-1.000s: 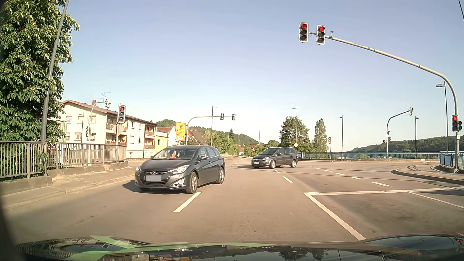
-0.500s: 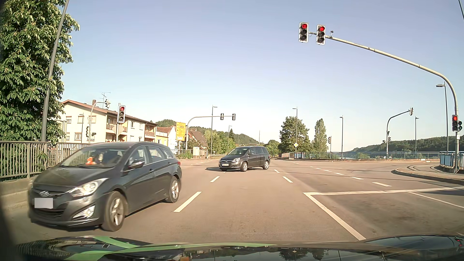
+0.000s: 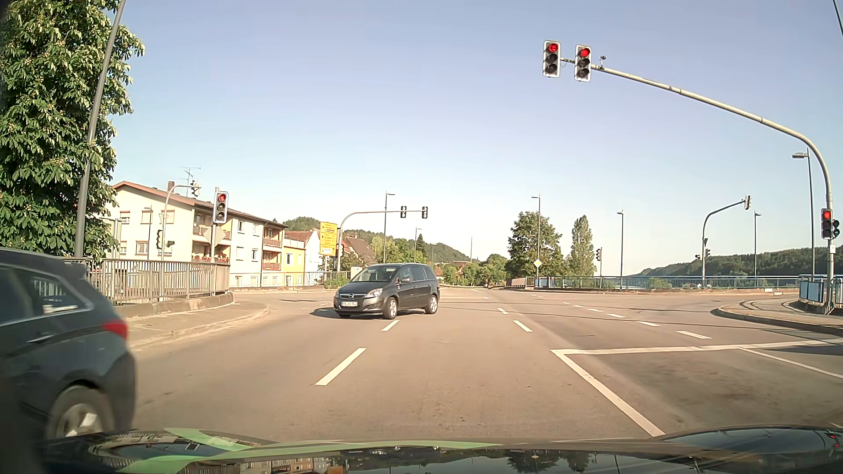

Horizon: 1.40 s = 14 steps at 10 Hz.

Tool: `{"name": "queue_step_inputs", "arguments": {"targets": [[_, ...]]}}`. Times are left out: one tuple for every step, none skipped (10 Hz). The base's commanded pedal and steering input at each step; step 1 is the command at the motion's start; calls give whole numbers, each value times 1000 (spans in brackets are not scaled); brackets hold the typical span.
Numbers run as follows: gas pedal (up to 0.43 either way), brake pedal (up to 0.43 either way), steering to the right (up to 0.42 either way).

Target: Follow the waypoints while adhering to traffic rules and regulations

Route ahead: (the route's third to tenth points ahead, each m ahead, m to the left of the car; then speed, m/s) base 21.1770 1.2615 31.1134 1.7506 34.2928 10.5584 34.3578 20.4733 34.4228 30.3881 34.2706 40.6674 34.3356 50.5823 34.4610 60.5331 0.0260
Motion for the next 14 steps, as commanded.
{"name": "queue_step_inputs", "arguments": {"targets": [[0, 220, -3], [0, 220, -3], [0, 220, -3], [0, 220, -3], [0, 220, -3], [0, 220, -4], [0, 220, -3], [0, 220, -3], [0, 220, -3], [0, 220, -3], [0, 220, -4], [0, 220, -3], [0, 220, -3], [0, 220, -3]]}}
